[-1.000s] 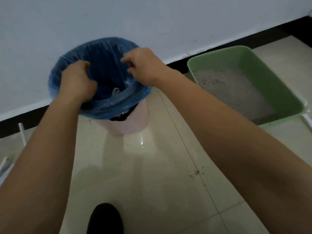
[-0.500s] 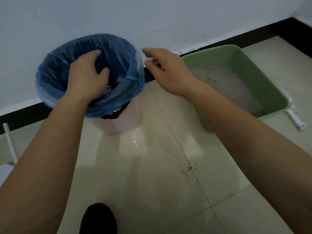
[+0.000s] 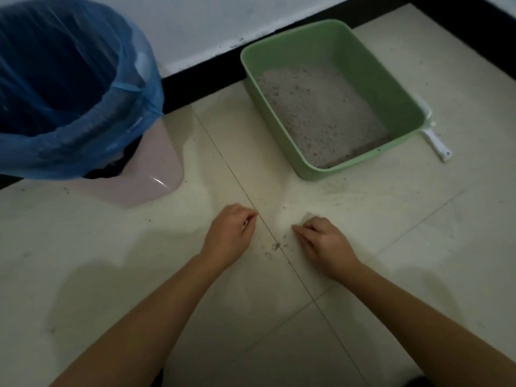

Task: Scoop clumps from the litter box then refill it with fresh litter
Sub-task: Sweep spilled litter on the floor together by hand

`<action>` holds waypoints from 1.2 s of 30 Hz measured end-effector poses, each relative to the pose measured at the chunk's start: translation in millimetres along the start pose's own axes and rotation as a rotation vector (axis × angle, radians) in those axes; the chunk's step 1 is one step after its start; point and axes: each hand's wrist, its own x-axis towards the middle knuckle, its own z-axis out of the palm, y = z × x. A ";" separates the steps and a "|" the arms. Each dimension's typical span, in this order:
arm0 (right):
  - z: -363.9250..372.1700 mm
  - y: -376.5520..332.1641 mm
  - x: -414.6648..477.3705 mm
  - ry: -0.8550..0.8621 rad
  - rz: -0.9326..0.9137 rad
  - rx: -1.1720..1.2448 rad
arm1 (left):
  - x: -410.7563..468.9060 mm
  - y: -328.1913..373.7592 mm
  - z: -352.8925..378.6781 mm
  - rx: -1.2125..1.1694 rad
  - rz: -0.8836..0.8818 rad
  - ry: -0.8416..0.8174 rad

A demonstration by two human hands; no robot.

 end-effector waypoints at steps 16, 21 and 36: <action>37.9 -34.8 -18.0 0.055 0.043 0.093 | -35.0 -20.3 29.4 0.060 -0.190 -0.002; 47.5 -35.8 -9.4 0.161 -0.039 0.213 | -34.4 -22.6 31.6 0.065 -0.201 0.016; 9.1 -3.8 -12.2 0.036 0.306 0.280 | -61.4 7.3 73.5 -0.025 -0.121 0.086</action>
